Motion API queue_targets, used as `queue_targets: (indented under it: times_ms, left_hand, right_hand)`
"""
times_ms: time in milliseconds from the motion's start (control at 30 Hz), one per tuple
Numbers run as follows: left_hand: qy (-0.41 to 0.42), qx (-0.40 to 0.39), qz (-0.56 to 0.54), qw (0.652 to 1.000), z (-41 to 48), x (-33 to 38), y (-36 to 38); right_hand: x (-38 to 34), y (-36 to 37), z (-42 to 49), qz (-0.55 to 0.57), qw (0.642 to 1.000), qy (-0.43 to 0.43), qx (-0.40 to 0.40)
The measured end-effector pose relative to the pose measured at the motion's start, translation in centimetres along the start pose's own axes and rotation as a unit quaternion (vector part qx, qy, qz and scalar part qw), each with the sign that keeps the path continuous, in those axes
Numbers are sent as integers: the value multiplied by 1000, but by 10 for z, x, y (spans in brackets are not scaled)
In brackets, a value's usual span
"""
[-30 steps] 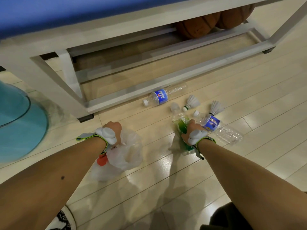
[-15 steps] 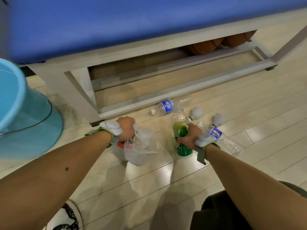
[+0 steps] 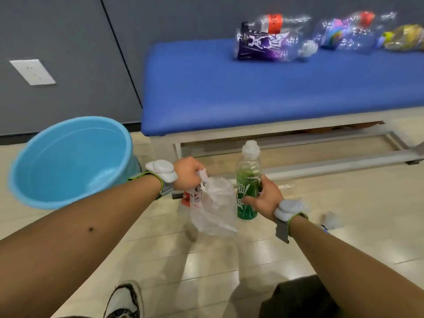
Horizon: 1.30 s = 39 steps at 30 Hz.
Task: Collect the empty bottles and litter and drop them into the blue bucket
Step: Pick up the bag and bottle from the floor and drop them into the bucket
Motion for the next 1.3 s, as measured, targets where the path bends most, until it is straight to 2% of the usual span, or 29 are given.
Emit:
queue_targets:
  times_ms: [367,600,733,833,1033,1100,1300]
  left_hand:
    - [-99,118,-18,988,-105,-70,-104]
    - [-177,242,-101,949,-181,-127,-147]
    - [-207,284,-83,933,-212,-148,-165]
    - [-228,342,-103,906,-225,-161,-180]
    - [-277,477,-120,826,-227,-188,-205]
    - [-289,489,-121,814,-220,-198,-202]
    - [-308,471,-136,815,-194,-228,-173]
  right_hand:
    - [-129,58,12,-9,988,-125,-90]
    - [-220,109,13,-5,963,-220,-153]
    - [-258,134,17,-9,952,-246,-182]
    - [-282,150,26,-24,945,-270,-183]
    - [-317,174,55,-49,947,-282,-148]
    - [-319,184,67,-48,949,-276,-142]
    - [-309,217,95,-30,955,-256,-148]
Point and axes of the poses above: each hand's wrist, its own z-axis towards the middle knuckle, its own y-axis out of the palm, x = y × z, the point moved 1 cm from there along z, towards the middle knuckle, and after that the axes turned 5 degrees about -x, right-handed, at the moved point
